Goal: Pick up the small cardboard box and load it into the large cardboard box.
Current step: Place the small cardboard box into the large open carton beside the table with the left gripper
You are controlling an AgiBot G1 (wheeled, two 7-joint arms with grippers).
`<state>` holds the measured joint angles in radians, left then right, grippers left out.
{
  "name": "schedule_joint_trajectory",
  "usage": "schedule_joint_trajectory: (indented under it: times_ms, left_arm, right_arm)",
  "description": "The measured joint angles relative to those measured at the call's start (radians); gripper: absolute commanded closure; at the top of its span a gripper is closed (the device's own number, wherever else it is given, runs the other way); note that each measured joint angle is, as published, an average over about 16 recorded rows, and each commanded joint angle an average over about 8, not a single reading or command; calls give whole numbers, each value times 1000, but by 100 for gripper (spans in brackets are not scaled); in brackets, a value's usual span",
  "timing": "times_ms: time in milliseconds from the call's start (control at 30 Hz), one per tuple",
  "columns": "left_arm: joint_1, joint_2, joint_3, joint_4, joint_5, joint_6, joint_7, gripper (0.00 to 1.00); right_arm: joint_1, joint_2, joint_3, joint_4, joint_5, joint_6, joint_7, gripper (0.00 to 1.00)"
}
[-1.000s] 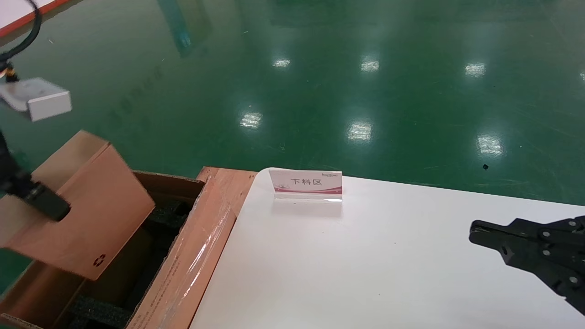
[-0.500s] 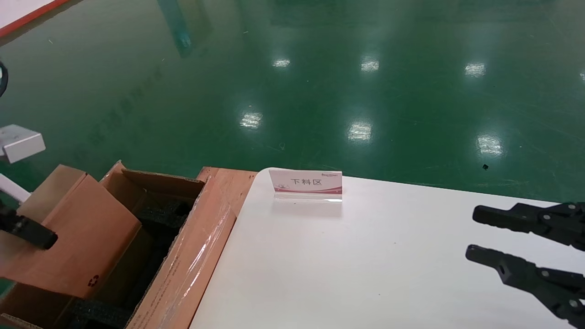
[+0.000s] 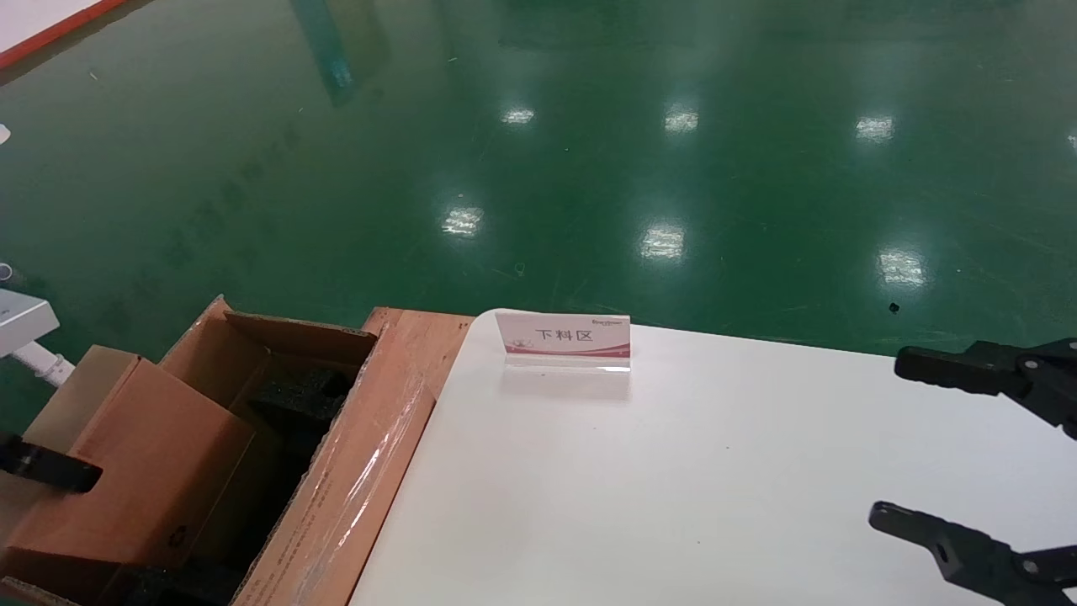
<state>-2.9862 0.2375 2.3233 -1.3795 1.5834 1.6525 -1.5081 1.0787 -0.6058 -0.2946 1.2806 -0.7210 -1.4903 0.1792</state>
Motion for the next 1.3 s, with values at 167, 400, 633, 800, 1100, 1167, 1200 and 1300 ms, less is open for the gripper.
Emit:
schedule_joint_trajectory:
  times_ms: [167, 400, 633, 800, 1100, 1167, 1200, 1300]
  left_arm:
    - [10, -23, -15, -1, 18, 2, 16, 100]
    - [17, -16, -6, -3, 26, 2, 20, 100]
    - [17, 7, 23, -4, 24, 0, 16, 100]
    - [17, 20, 40, -5, 19, -4, 15, 100]
    - [20, 32, 49, -8, 14, -12, 22, 100]
    - [22, 32, 48, -8, 15, -14, 25, 100]
    - [23, 33, 47, -8, 15, -15, 26, 100]
    - [25, 32, 43, -8, 17, -18, 31, 100]
  right_arm:
    - [0, 0, 0, 0, 0, 0, 0, 0]
    - [0, 0, -1, 0, 0, 0, 0, 0]
    - [0, 0, -1, 0, 1, 0, -1, 0]
    - [0, 1, -1, 0, 1, 1, -1, 0]
    - [0, 1, -2, 0, 1, 1, -1, 0]
    - [0, 1, -2, 0, 1, 1, -1, 0]
    - [0, 1, -2, 0, 1, 1, -1, 0]
    - [0, 1, -2, 0, 1, 1, -1, 0]
